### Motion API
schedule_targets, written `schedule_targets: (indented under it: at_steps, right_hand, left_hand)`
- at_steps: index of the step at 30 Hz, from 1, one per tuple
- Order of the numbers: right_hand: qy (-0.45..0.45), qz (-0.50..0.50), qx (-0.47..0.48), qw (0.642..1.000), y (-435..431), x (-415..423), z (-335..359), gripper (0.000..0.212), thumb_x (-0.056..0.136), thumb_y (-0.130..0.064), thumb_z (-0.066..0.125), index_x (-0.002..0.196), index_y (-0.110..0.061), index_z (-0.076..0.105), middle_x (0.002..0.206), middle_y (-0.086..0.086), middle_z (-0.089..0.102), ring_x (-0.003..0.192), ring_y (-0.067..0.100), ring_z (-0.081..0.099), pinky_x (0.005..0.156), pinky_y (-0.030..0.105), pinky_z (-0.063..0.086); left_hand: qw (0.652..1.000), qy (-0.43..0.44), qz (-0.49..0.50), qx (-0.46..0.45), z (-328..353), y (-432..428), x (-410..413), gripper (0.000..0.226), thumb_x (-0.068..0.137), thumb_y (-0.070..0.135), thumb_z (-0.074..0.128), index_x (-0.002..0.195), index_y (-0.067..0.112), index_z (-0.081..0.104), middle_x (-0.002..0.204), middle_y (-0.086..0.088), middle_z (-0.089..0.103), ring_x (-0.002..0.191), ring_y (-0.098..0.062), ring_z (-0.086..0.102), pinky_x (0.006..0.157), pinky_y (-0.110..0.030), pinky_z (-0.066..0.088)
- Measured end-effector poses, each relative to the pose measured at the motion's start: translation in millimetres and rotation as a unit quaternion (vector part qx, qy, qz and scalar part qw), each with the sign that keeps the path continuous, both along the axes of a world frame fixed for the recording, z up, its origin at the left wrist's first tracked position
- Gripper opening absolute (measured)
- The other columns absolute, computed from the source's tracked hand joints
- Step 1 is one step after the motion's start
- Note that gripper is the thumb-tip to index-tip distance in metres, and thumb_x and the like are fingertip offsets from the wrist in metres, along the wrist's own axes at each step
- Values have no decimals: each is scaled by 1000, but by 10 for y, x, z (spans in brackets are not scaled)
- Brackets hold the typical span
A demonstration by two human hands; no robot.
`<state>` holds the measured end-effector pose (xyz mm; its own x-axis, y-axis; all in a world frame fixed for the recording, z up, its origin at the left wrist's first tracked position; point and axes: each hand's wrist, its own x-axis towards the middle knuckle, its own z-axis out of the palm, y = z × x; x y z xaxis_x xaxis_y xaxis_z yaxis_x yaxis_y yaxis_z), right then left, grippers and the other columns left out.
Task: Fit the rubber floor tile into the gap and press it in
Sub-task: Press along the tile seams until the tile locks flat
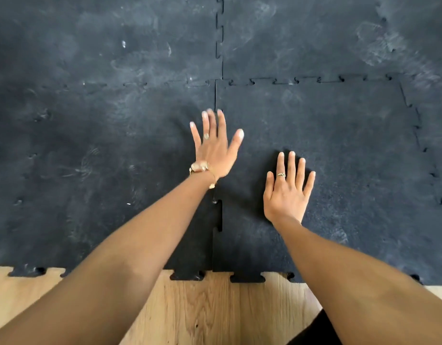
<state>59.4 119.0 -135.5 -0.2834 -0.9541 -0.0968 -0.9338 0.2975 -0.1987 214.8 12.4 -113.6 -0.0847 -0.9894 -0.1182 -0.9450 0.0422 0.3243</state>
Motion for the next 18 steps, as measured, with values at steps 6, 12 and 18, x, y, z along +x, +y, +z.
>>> schedule_targets:
  at_steps: [6,12,18]
  right_hand:
    - [5,-3,-7,1000,-7,-11,-23,55,105,-38,22,156,-20,15,164,2,11,151,26,3,122,51,0]
    - [7,-1,-10,1000,-16,-3,-23,55,104,-37,24,155,-19,16,164,4,13,151,28,5,121,52,2]
    - [7,1,-3,1000,-7,3,2,55,105,-38,21,156,-21,13,164,3,10,151,27,2,121,51,0]
  left_hand:
    - [982,53,-7,-180,221,-771,-254,68,102,49,20,155,8,6,162,-18,2,150,-32,-2,118,-48,-12]
    - [991,-76,-68,-86,-230,-694,-234,71,100,53,16,155,11,1,162,-20,1,150,-32,-2,121,-52,0]
    - [991,-27,-106,-77,12,-561,-224,66,103,41,26,155,7,2,162,-19,-2,150,-32,-6,120,-52,-4]
